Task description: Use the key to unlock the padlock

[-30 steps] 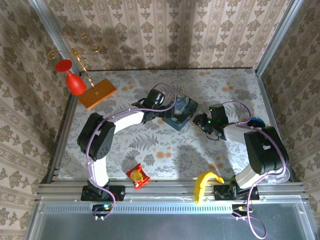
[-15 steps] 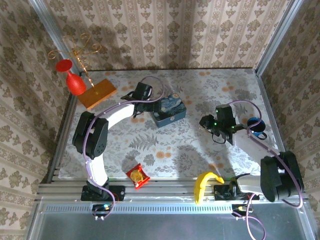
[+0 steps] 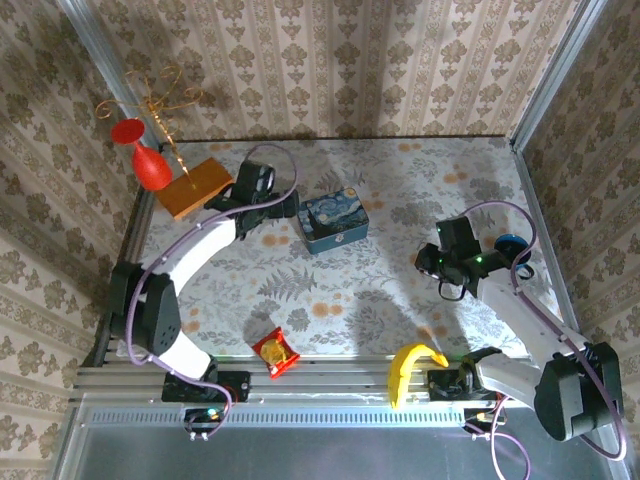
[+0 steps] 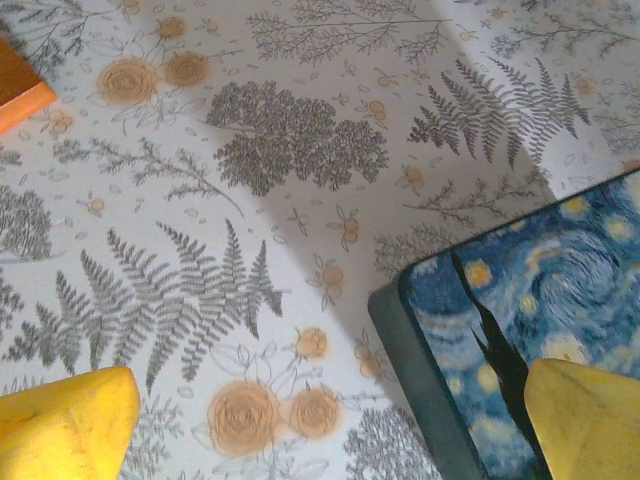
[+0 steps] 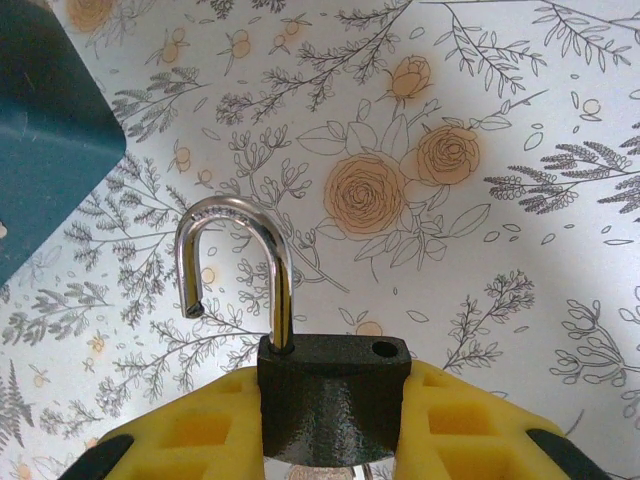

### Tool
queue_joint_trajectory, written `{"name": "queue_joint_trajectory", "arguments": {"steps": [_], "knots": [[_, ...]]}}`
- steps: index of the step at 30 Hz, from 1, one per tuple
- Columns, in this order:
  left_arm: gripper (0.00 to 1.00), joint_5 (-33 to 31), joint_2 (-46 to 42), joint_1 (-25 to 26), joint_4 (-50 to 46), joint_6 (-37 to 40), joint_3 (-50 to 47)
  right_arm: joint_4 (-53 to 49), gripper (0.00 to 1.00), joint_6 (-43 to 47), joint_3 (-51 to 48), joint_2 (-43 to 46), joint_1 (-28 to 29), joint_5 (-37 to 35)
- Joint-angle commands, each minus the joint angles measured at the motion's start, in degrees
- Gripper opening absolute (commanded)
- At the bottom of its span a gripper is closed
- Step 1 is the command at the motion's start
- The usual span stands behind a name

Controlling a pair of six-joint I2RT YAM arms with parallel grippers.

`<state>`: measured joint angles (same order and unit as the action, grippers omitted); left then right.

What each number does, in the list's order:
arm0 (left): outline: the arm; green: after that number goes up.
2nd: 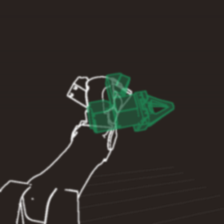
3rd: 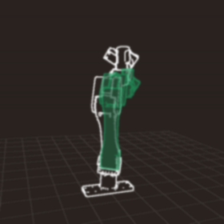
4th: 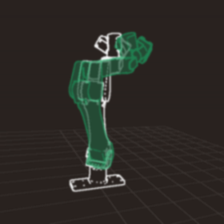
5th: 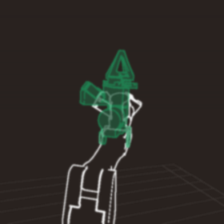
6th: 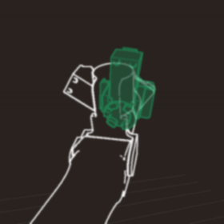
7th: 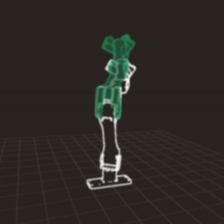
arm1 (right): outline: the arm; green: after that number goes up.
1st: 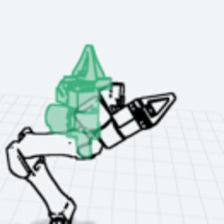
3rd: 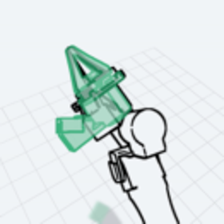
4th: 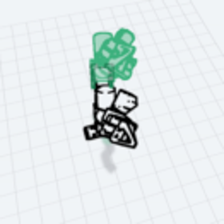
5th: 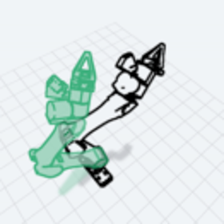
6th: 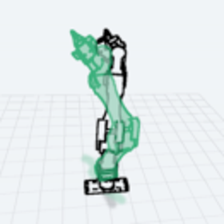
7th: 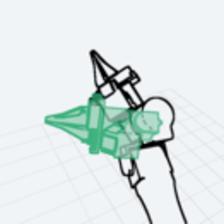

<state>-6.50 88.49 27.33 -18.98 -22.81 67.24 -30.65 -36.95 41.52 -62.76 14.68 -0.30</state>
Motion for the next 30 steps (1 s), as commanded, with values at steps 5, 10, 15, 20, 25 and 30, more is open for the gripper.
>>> {"name": "queue_joint_trajectory", "arguments": {"steps": [5, 10, 15, 20, 25, 30], "knots": [[1.0, -3.6, -7.7, 9.8, 0.4, -2.2, -10.1, -5.9, 0.0, 5.9, 7.6, -6.0, 3.6, -6.0], [1.0, -4.9, -9.4, 14.8, 3.9, -0.1, -16.0, -7.3, 0.0, 9.5, 13.0, -12.3, 4.5, -7.0], [0.98, -4.4, -8.2, 16.9, 5.1, 0.2, -18.3, -8.6, 0.0, 12.5, 17.8, -20.0, 4.5, -7.6], [0.99, -7.4, -3.4, 17.8, 6.8, -1.1, -18.4, -8.3, 0.0, 13.7, 21.2, -26.9, 4.6, -7.1], [1.0, -8.7, 0.6, 17.8, 11.5, -1.7, -17.5, -9.2, 0.0, 14.8, 24.2, -33.5, 4.5, -8.9], [1.0, -11.6, 4.1, 17.5, 12.7, -2.8, -16.0, -11.7, 0.0, 15.1, 27.7, -39.6, 4.2, -11.1]]}}
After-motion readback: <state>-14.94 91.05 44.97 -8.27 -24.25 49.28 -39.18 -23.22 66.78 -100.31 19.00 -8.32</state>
